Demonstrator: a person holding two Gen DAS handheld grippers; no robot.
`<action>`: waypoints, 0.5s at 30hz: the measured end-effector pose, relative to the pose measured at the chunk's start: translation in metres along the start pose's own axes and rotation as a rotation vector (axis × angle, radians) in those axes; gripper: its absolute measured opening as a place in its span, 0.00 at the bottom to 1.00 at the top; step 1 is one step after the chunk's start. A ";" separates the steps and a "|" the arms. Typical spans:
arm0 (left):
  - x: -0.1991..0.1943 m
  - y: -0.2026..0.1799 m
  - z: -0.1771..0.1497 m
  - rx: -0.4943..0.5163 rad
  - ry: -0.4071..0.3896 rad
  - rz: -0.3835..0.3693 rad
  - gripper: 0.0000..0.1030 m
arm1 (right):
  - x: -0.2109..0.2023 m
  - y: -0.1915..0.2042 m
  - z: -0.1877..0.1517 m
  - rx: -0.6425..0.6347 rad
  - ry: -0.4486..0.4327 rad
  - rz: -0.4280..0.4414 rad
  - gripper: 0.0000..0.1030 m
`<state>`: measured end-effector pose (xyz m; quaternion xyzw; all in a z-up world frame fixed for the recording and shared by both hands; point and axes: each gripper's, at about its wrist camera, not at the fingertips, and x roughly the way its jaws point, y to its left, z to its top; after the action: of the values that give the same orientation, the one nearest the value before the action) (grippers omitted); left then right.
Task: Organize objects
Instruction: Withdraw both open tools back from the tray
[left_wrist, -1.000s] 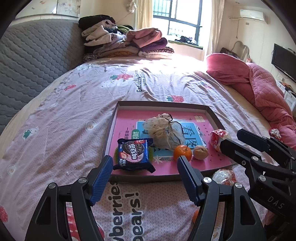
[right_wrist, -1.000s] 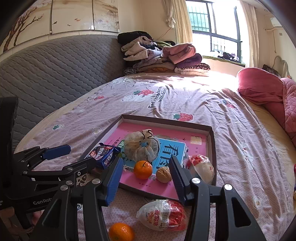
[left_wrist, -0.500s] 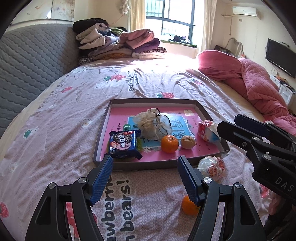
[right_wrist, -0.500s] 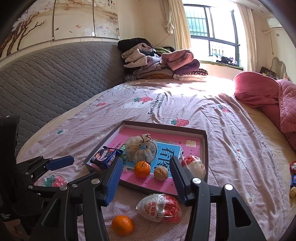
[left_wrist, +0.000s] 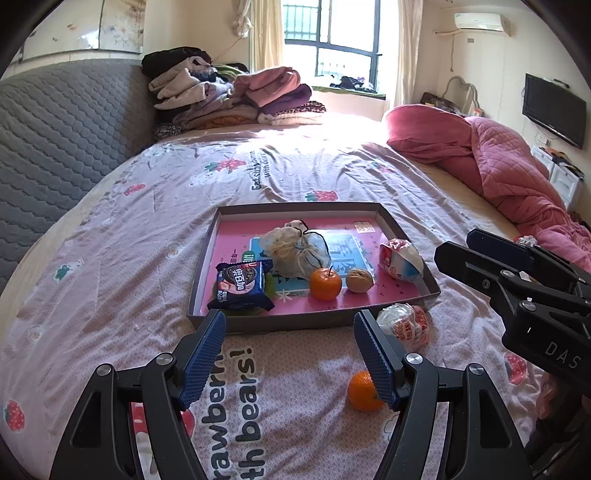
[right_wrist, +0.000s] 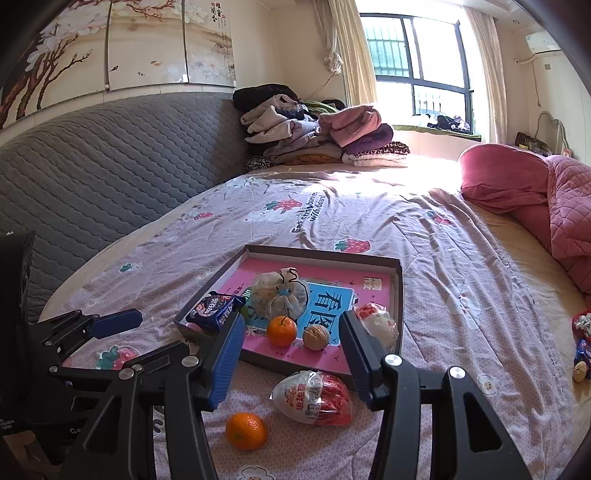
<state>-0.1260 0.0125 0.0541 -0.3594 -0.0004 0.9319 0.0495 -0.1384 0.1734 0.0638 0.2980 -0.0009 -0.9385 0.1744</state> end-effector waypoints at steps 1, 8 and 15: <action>-0.001 -0.001 0.000 0.002 -0.001 -0.001 0.71 | -0.001 0.000 -0.001 -0.002 -0.001 0.000 0.51; -0.005 -0.009 -0.009 0.019 0.011 -0.007 0.71 | -0.005 -0.004 -0.009 0.006 0.014 -0.004 0.54; 0.000 -0.018 -0.029 0.046 0.041 -0.019 0.71 | 0.003 -0.014 -0.031 0.017 0.065 -0.035 0.55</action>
<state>-0.1046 0.0289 0.0333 -0.3770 0.0184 0.9236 0.0666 -0.1275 0.1886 0.0349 0.3299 0.0022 -0.9312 0.1552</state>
